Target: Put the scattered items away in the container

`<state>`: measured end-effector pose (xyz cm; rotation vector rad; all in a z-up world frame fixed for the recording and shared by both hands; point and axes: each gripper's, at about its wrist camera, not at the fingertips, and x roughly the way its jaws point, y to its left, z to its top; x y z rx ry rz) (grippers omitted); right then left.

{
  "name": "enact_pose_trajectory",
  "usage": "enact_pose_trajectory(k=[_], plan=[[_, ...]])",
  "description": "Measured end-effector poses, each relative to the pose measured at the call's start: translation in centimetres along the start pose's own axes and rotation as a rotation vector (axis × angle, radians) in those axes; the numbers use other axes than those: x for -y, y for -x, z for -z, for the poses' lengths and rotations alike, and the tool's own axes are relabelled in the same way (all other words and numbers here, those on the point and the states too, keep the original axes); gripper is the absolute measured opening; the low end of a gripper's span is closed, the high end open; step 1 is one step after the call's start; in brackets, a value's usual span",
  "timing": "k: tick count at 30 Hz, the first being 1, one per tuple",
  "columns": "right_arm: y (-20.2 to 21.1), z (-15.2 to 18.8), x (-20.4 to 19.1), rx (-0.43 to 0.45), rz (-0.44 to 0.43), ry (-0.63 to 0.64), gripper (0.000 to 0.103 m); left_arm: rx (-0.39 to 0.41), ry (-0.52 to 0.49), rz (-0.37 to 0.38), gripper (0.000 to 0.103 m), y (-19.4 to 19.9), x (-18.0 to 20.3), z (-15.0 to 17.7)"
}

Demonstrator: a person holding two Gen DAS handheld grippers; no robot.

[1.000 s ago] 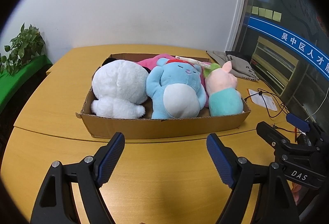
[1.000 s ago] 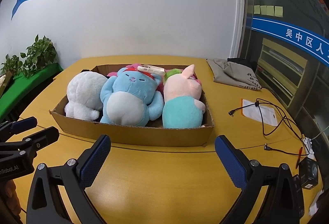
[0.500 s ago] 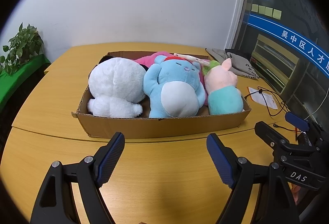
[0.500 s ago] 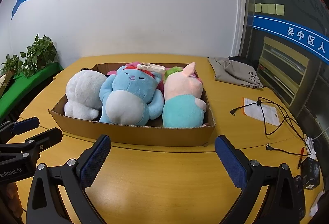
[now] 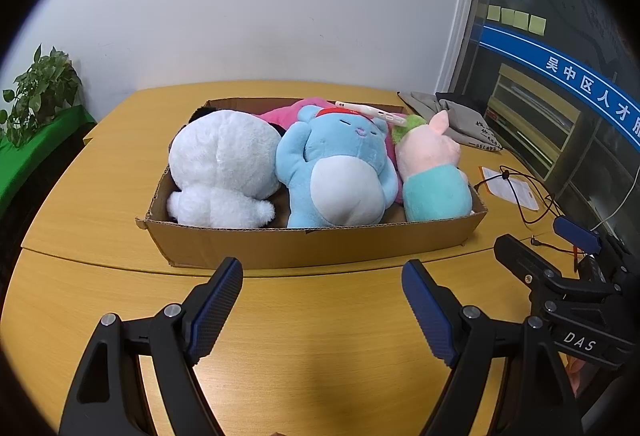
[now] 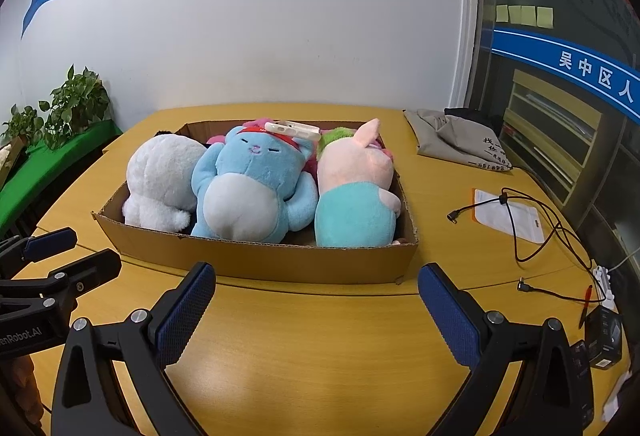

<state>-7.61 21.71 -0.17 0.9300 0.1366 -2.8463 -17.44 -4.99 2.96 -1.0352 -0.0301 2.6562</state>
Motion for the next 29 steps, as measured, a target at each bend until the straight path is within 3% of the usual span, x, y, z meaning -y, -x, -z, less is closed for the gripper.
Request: enact_pose_trajectory(k=[24, 29], plan=[[-0.9, 0.2, -0.5, -0.025, -0.009, 0.007, 0.103, -0.037, 0.006, 0.021, 0.082, -1.1, 0.3, 0.0], [-1.1, 0.4, -0.4, -0.031, -0.010, 0.001, 0.103, -0.045, 0.002, -0.040, 0.082, -1.3, 0.4, 0.3]])
